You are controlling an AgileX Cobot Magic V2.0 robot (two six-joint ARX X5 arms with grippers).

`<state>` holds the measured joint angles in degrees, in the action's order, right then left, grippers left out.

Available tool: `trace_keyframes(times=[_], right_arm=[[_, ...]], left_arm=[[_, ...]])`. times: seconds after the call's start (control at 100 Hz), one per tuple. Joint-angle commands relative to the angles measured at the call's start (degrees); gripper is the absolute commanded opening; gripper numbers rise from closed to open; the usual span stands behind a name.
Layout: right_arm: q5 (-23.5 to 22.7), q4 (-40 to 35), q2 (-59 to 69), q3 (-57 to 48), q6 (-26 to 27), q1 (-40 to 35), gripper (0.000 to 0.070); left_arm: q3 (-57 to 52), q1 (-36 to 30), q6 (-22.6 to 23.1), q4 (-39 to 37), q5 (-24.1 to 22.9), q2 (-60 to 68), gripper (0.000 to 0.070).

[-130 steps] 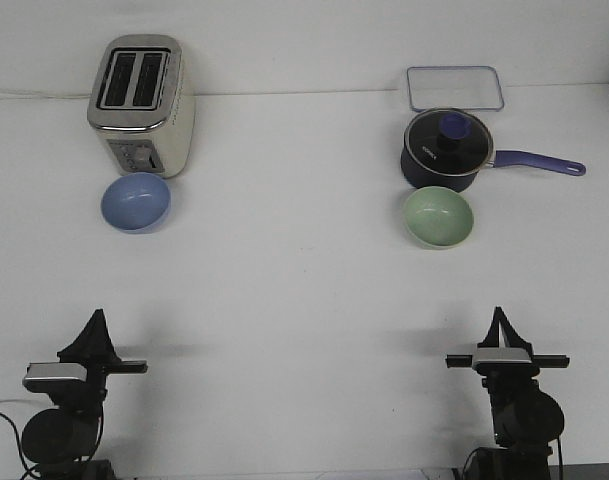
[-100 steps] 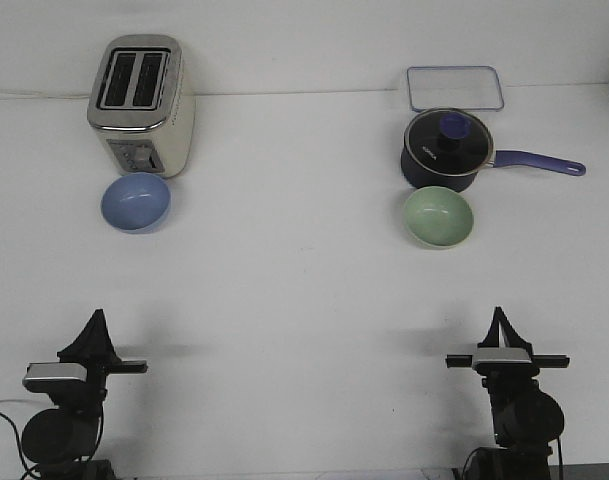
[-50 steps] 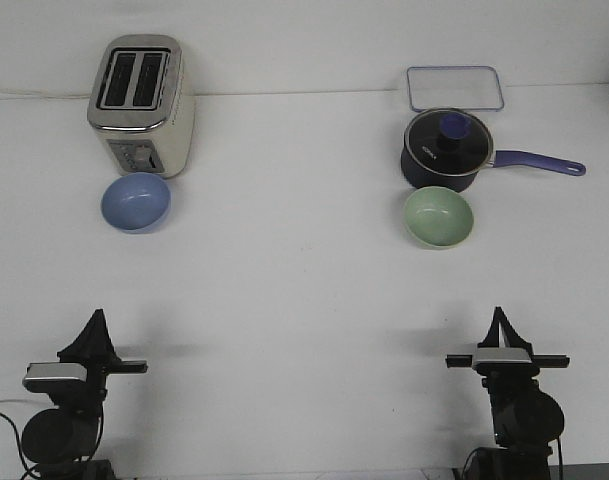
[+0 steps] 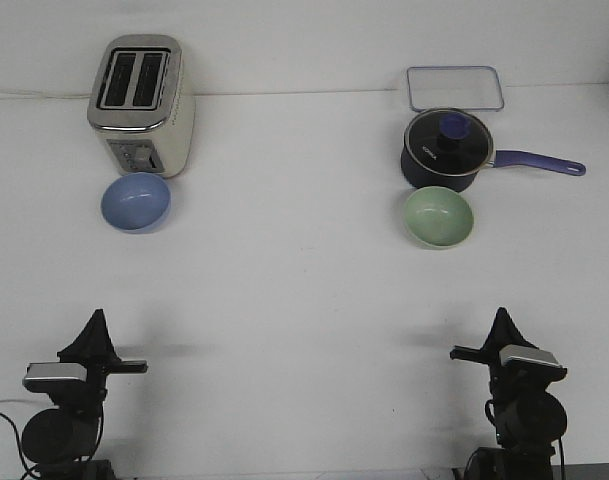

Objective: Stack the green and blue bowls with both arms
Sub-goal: 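Reach the right gripper forward to the rim of the pale green bowl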

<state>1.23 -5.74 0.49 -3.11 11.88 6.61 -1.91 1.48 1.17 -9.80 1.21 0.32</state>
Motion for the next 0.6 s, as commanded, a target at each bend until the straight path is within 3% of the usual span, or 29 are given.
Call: trace_keyframes(times=[0.0, 0.15, 0.26, 0.32, 0.37, 0.41, 0.53, 0.59], right_arm=[[0.07, -1.27, 1.36, -4.42, 3.43, 0.15, 0.0000], [0.07, -8.07, 8.98, -15.21, 7.69, 0.13, 0.0000], [-1.14, -13.66, 17.97, -24.55, 7.23, 0.15, 0.0012], [-2.73, -16.35, 23.32, -29.66, 6.12, 0.15, 0.0123], [-3.85, -18.18, 27.65, -33.48, 5.64, 0.15, 0.0326], [-4.90, -19.74, 31.10, -36.57, 5.40, 0.15, 0.0426], [-7.65, -24.02, 42.03, -45.27, 3.63, 0.15, 0.0457], [-8.33, -26.12, 47.36, -49.27, 2.99, 0.15, 0.0535]], left_arm=[[1.11, 0.00, 0.77, -0.59, -0.31, -0.04, 0.0015], [1.11, 0.00, 0.77, -0.57, -0.31, -0.04, 0.0015], [1.11, 0.00, 0.77, -0.57, -0.31, -0.04, 0.0015], [1.11, 0.00, 0.77, -0.57, -0.31, -0.04, 0.0015], [1.11, 0.00, 0.77, -0.57, -0.31, -0.04, 0.0016], [1.11, 0.00, 0.77, -0.57, -0.31, -0.04, 0.0015], [1.11, 0.00, 0.77, -0.57, -0.31, -0.04, 0.0015], [1.11, 0.00, 0.77, -0.57, -0.31, -0.04, 0.0015]])
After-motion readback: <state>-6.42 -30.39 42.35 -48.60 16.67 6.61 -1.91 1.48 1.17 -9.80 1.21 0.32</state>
